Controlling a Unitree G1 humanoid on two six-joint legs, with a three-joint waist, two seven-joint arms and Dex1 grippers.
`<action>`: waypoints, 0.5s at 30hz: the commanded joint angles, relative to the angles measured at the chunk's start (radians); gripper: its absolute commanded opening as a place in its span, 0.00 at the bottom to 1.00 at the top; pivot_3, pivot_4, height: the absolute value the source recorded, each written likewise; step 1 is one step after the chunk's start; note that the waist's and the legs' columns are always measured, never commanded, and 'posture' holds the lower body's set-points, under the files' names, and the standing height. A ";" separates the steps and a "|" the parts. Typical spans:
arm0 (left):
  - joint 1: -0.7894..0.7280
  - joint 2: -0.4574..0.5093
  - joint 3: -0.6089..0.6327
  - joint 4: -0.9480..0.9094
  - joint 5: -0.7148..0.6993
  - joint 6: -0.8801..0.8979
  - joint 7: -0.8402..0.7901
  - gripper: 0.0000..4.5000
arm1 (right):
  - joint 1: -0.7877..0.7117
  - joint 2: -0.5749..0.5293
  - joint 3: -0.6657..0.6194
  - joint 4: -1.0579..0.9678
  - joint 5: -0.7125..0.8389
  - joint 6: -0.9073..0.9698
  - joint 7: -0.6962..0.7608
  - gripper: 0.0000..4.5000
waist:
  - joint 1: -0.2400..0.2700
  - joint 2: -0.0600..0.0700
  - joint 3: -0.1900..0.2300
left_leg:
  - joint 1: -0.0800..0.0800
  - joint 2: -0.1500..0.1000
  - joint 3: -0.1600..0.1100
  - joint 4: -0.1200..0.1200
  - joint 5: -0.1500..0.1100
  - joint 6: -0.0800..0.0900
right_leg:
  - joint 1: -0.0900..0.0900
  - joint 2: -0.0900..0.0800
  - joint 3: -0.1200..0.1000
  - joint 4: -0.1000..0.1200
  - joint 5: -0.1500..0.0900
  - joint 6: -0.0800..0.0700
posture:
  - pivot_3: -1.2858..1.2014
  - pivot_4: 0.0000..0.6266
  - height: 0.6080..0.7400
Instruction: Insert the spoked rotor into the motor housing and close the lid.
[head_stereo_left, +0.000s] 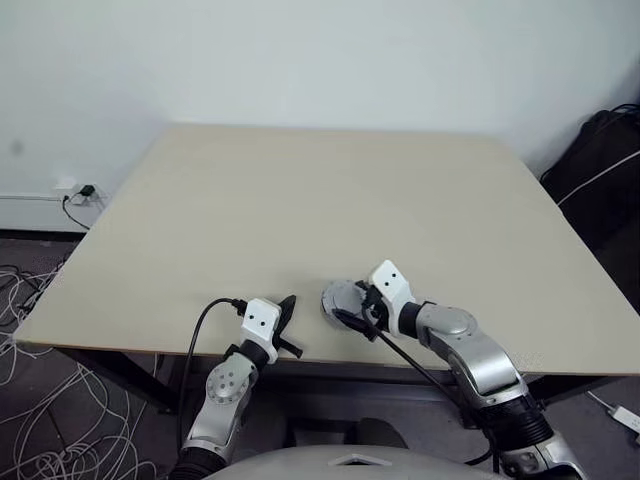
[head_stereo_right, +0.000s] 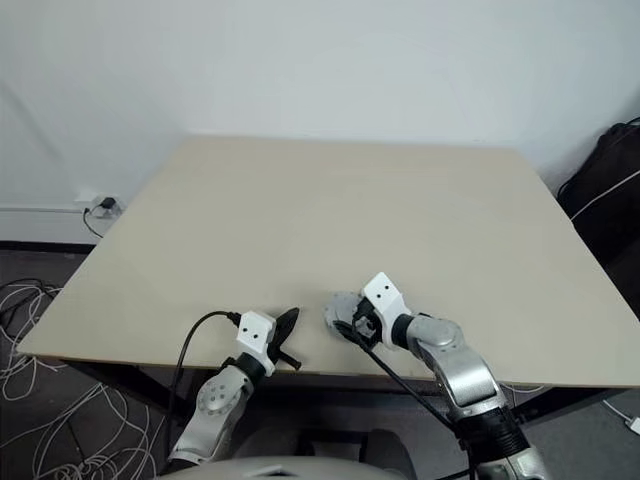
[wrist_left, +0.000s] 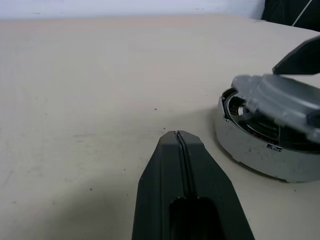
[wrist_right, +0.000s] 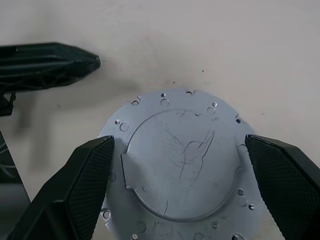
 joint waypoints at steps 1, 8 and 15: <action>-0.011 -0.001 0.007 -0.034 -0.010 -0.023 0.006 0.00 | -0.033 -0.006 0.007 0.017 -0.008 -0.026 0.006 0.99 | 0.000 0.000 0.000 | 0.000 0.000 0.000 0.000 0.000 0.000 | 0.000 0.000 0.000 0.000 0.000 0.000 | 0.52 0.00 1.00; -0.007 0.001 0.010 -0.037 -0.011 -0.025 0.010 0.00 | -0.041 -0.002 0.005 0.052 -0.017 -0.032 0.001 0.85 | 0.000 0.002 -0.001 | 0.000 0.000 0.000 0.000 0.000 0.000 | 0.000 0.000 0.000 0.000 0.000 0.000 | 0.52 0.00 1.00; -0.004 0.003 0.012 -0.038 -0.010 -0.025 0.012 0.00 | -0.021 0.028 -0.048 0.023 0.002 -0.051 -0.055 0.72 | 0.000 0.003 -0.002 | 0.000 0.000 0.000 0.000 0.000 0.000 | 0.000 0.000 0.000 0.000 0.000 0.000 | 0.52 0.00 1.00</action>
